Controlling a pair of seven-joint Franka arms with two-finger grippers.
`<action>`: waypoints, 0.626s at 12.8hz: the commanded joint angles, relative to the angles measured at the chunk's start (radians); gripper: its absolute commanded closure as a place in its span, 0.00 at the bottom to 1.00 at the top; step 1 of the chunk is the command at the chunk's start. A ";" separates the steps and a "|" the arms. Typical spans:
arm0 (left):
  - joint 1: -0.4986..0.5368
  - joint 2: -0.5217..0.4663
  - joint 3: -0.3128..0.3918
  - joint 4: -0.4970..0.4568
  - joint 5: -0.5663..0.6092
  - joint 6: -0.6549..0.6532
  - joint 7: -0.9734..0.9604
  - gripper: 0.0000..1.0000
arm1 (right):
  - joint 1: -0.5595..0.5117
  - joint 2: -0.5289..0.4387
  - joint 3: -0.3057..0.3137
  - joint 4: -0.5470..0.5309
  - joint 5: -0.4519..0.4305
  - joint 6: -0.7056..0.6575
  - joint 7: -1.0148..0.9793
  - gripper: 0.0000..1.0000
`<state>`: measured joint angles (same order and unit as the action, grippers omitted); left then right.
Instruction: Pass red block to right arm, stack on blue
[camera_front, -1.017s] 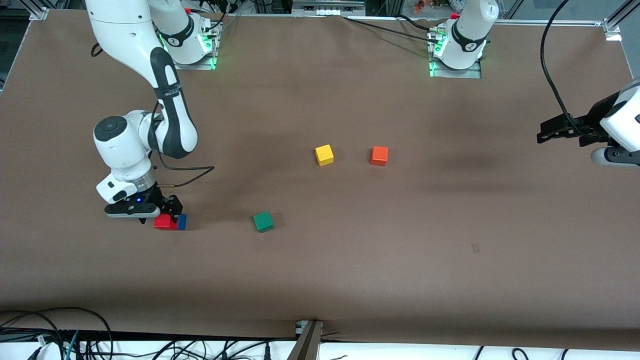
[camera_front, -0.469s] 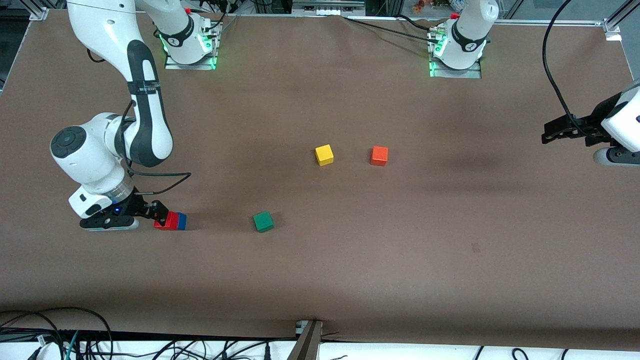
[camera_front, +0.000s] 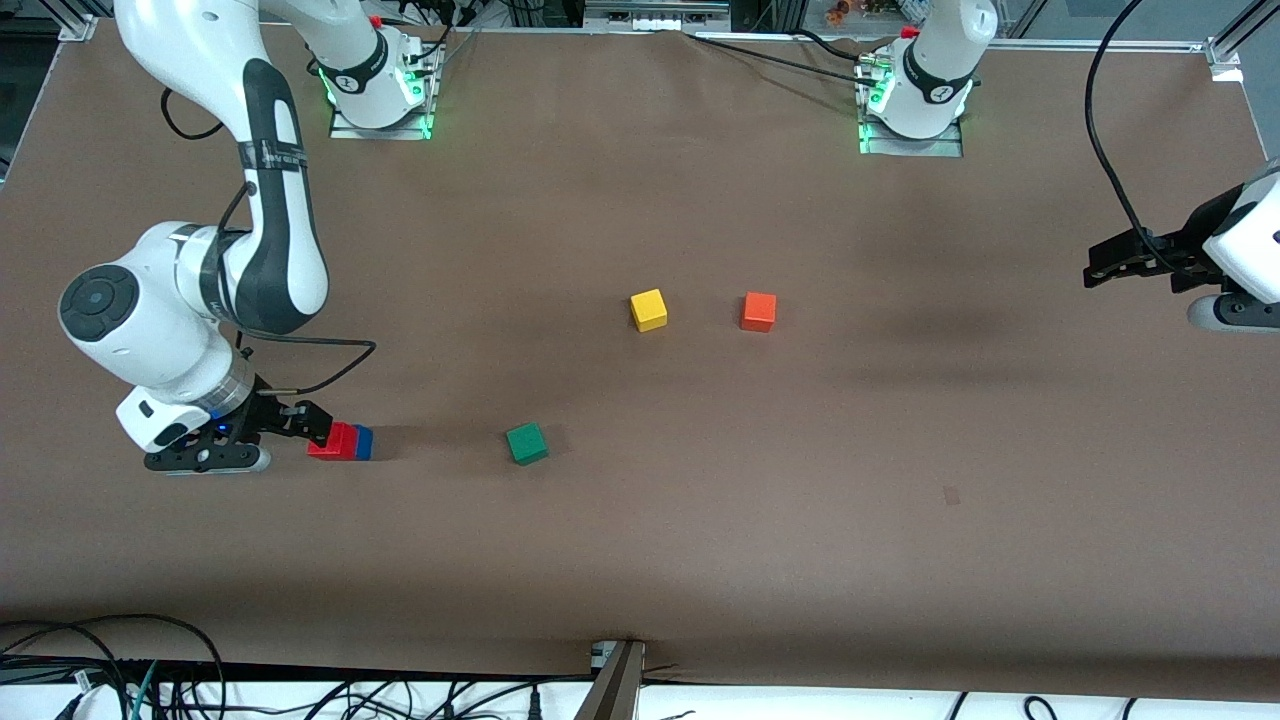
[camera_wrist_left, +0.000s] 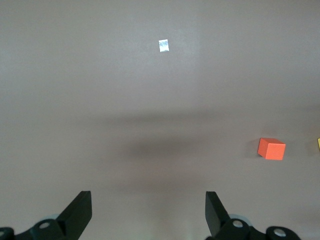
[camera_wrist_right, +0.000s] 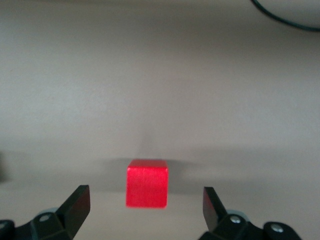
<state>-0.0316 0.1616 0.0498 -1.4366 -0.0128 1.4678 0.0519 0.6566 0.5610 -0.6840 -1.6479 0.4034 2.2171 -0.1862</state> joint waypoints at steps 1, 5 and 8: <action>-0.007 0.009 0.001 0.024 0.020 -0.004 0.006 0.00 | 0.008 -0.009 -0.034 0.072 -0.021 -0.152 0.057 0.00; -0.007 0.010 0.001 0.024 0.019 -0.004 0.005 0.00 | 0.061 -0.120 -0.074 0.076 -0.055 -0.307 0.137 0.00; -0.007 0.010 -0.001 0.024 0.019 -0.004 0.005 0.00 | 0.045 -0.260 -0.036 0.080 -0.168 -0.456 0.226 0.00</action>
<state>-0.0330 0.1628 0.0498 -1.4354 -0.0127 1.4678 0.0519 0.7065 0.4097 -0.7452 -1.5492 0.3014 1.8417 -0.0140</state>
